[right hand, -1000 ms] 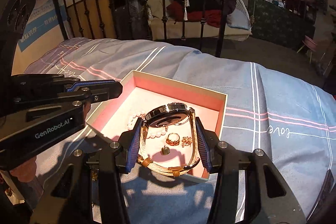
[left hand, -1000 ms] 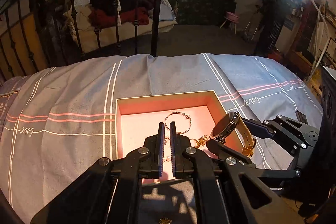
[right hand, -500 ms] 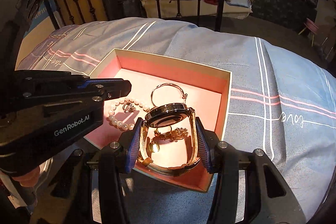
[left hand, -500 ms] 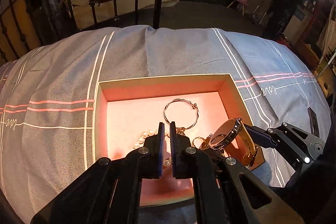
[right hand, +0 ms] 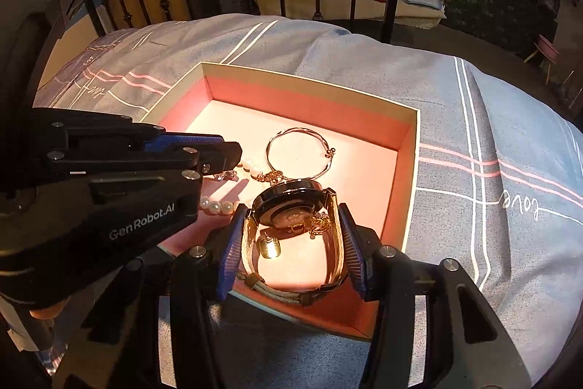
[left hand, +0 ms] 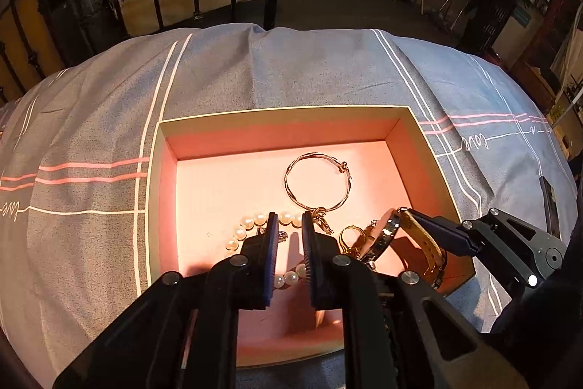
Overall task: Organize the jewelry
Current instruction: 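Carry the watch and charm into the box and open both grippers, then move both grippers back to the small ring and gold flower charm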
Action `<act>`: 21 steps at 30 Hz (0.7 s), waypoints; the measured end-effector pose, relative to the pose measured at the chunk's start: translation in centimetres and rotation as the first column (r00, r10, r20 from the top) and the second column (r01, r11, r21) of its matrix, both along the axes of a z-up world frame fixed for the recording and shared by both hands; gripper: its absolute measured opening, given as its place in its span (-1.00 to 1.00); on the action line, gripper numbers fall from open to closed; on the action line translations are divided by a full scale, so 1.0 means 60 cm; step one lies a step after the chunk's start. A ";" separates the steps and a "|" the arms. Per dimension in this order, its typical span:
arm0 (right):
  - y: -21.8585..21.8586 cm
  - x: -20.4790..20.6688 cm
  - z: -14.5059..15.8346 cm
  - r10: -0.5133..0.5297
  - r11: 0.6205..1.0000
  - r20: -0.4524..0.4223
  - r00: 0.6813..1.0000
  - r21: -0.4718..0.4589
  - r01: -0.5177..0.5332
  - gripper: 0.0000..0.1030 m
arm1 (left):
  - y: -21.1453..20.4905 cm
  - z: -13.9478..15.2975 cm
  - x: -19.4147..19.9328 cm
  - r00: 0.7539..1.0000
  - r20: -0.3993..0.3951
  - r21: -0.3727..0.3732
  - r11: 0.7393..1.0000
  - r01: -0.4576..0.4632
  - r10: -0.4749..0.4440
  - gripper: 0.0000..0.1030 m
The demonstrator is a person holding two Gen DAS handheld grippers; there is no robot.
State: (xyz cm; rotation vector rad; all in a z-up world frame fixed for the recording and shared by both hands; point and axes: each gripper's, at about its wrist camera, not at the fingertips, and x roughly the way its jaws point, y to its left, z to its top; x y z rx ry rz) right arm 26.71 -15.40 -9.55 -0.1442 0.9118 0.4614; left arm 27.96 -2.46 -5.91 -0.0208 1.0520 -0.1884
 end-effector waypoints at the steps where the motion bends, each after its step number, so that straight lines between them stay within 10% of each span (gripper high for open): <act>1: 0.000 -0.002 0.002 0.004 1.000 0.005 1.000 0.005 -0.004 0.04 | 0.001 0.001 -0.003 1.000 0.006 -0.003 1.000 -0.001 0.001 -0.42; 7: -0.001 -0.024 0.025 0.010 1.000 0.065 0.998 0.021 -0.011 0.22 | 0.003 0.016 -0.018 0.999 0.036 -0.004 1.000 0.007 -0.006 0.02; 11: -0.003 -0.060 0.043 0.024 0.999 0.089 0.996 0.043 -0.028 0.79 | -0.001 0.033 -0.049 0.997 0.064 0.016 0.999 0.030 -0.031 0.24; 21: -0.003 -0.236 -0.010 0.077 0.997 0.053 0.996 0.012 -0.078 0.79 | 0.043 0.030 -0.232 0.993 0.107 -0.071 0.996 0.053 -0.045 0.59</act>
